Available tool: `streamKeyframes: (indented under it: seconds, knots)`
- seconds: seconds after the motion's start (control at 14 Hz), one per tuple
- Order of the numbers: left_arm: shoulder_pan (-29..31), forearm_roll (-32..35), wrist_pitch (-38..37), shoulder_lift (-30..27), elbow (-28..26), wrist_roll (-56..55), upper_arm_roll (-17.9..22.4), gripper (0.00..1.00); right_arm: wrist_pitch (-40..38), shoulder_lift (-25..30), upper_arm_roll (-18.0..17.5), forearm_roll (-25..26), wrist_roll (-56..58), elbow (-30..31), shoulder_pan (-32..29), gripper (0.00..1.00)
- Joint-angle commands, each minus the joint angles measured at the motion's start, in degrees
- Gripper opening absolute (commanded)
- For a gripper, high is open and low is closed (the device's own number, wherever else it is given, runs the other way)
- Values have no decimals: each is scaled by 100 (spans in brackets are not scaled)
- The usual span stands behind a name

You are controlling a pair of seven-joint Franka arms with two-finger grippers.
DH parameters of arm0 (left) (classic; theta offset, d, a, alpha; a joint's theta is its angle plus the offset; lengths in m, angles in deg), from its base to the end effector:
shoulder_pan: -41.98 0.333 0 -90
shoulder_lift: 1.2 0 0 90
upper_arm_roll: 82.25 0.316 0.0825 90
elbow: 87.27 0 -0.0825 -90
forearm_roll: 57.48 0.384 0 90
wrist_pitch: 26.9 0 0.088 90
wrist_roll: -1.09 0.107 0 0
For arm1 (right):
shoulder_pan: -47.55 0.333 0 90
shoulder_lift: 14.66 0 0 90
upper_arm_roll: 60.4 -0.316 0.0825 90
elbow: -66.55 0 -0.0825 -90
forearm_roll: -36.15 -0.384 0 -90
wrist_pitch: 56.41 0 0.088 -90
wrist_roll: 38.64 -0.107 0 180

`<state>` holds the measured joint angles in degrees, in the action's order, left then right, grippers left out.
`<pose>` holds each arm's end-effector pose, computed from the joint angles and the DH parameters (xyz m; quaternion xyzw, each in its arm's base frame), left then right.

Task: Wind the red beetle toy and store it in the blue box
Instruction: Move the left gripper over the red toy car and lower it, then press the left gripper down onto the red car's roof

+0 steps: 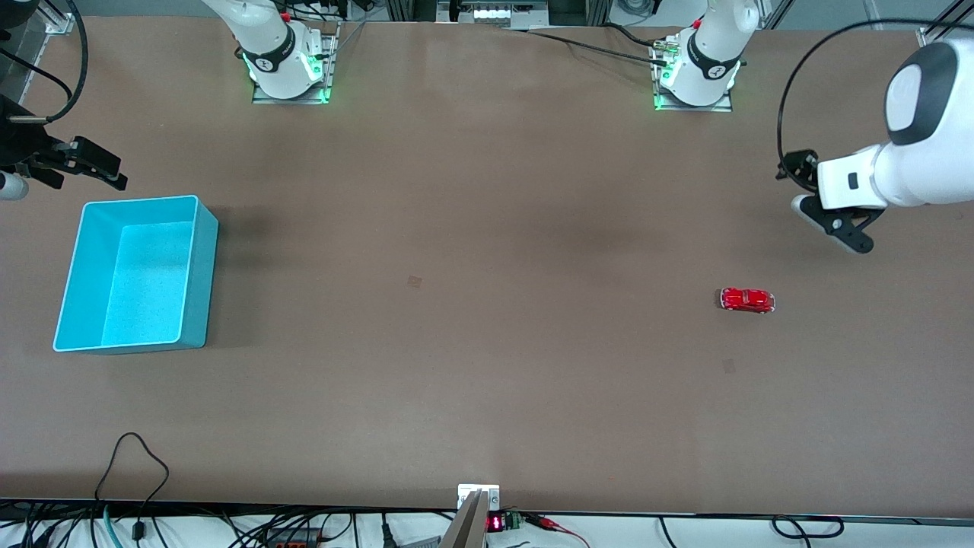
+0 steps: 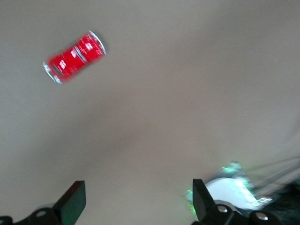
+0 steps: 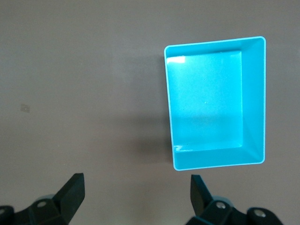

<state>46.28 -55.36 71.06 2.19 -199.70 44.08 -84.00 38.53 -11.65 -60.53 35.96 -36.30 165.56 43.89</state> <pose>0.5329 0.0274 0.4218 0.9250 -0.3465 -0.1496 0.0446 0.5413 -0.0330 0.5862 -0.9999 0.0105 0.0092 0.0021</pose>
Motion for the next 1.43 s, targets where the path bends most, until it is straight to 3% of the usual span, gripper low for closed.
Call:
streamKeyframes:
  seconds: [0.0,0.5,0.79,1.21,1.36]
  knots:
    - [-8,227,1220,300,-288,1251,-45,100,-64,60,4,1,-23,-13,5,100]
    - [10,236,3603,1619,-498,3389,-36,100,-64,25,4,1,-23,-13,23,100]
    - [71,727,4791,2016,-894,3699,-10,100,-64,-1,4,1,38,-13,23,100]
    - [238,1115,5460,2192,-1122,3778,-19,99,-64,-10,4,1,21,-13,14,100]
    - [238,1150,5645,2235,-1193,3970,-19,84,-64,-19,4,1,30,-13,23,100]
